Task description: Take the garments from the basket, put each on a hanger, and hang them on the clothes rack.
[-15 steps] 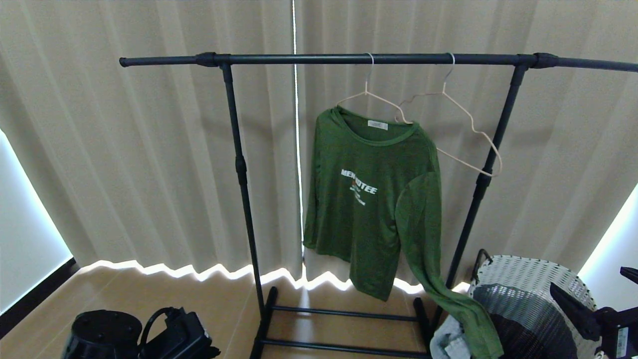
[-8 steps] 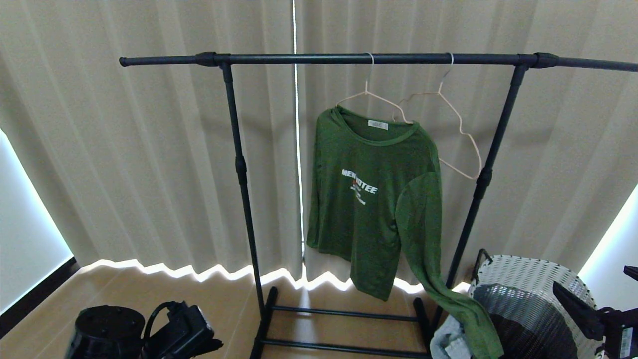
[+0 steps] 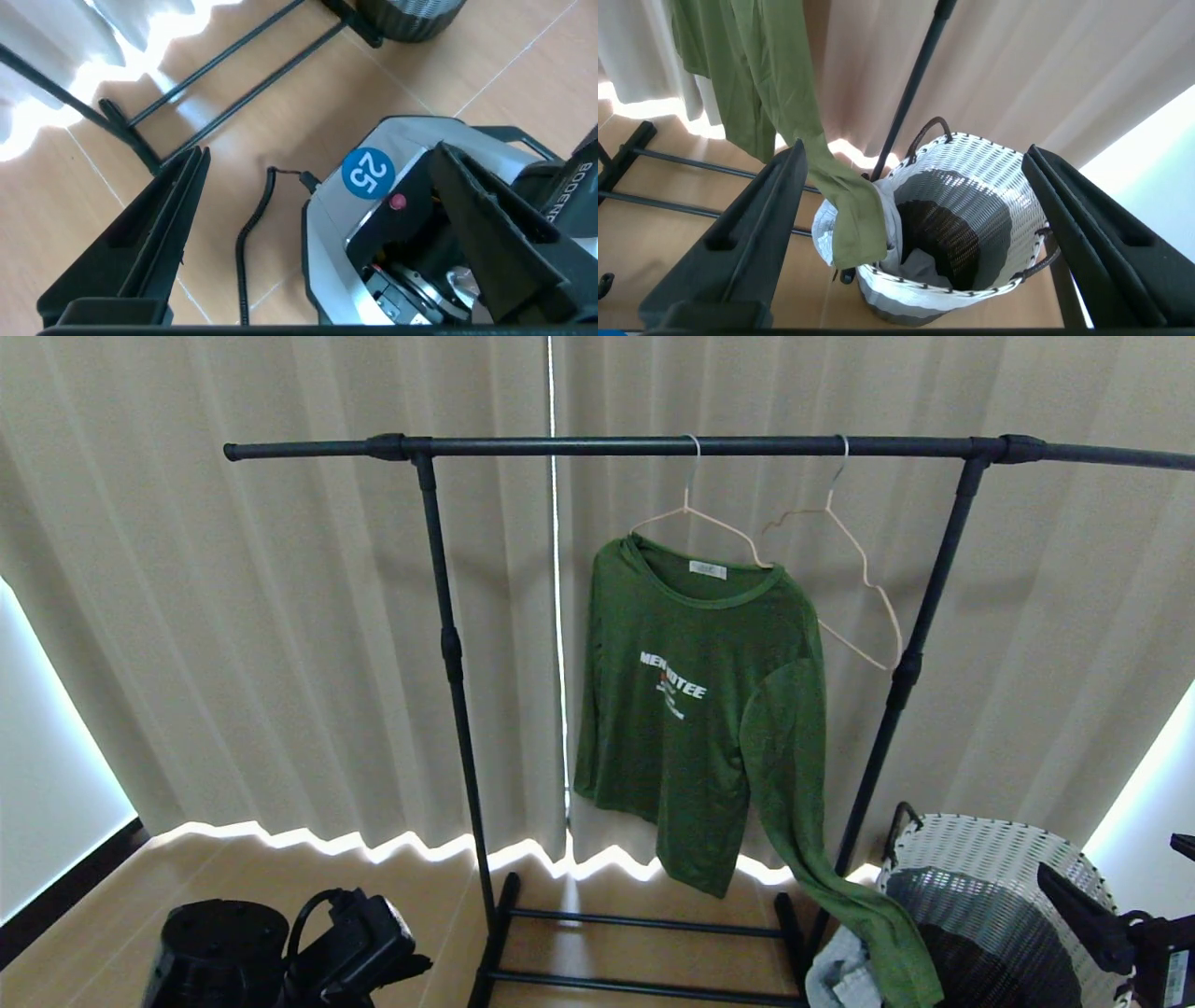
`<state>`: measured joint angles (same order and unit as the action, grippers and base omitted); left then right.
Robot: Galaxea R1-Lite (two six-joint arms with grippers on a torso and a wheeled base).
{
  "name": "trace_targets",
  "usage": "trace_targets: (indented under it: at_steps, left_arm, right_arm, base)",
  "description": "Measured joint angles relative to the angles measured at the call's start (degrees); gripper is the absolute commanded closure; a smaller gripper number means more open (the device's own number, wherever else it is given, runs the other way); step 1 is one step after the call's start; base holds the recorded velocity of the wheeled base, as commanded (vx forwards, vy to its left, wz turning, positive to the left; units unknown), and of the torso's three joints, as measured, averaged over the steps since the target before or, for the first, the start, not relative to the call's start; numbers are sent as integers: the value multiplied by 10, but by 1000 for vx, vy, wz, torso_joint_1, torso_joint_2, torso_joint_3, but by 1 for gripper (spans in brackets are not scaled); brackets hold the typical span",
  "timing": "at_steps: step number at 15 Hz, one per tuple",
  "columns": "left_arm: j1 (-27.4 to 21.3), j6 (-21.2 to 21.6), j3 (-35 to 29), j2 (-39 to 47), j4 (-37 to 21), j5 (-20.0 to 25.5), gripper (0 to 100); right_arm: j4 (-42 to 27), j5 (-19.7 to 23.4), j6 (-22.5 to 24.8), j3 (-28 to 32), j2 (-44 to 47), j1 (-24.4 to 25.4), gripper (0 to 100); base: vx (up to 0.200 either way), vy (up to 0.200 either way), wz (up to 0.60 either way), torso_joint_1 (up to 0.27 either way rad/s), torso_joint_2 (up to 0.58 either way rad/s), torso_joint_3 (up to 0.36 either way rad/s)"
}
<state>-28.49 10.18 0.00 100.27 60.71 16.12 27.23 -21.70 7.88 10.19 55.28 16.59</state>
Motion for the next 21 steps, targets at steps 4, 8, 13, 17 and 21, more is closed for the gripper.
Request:
trace_targets:
  at_steps: [4,8,13,17,21]
  left_arm:
    - [-20,-1,0,-11,-47,0,0]
    - [-19,-8,0,-15,-25,0,0]
    - [-8,-12,0,-70,-16,-1,0]
    - [56,-18,0,-219,-48,-4,0]
    - [159,-19,0,-379,-116,-3,0]
  right_arm:
    - [0,0,0,0,-4,0,0]
    - [-1,0,0,0,-6,0,0]
    - [-1,0,-2,-14,-9,0,0]
    - [-12,-3,5,-48,-8,0,0]
    - [-120,-6,33,-59,-7,0,0]
  base:
    - [0,0,0,0,0,0]
    - [0,0,0,0,0,0]
    - [0,0,0,0,0,0]
    - [0,0,0,0,0,0]
    - [0,0,0,0,0,0]
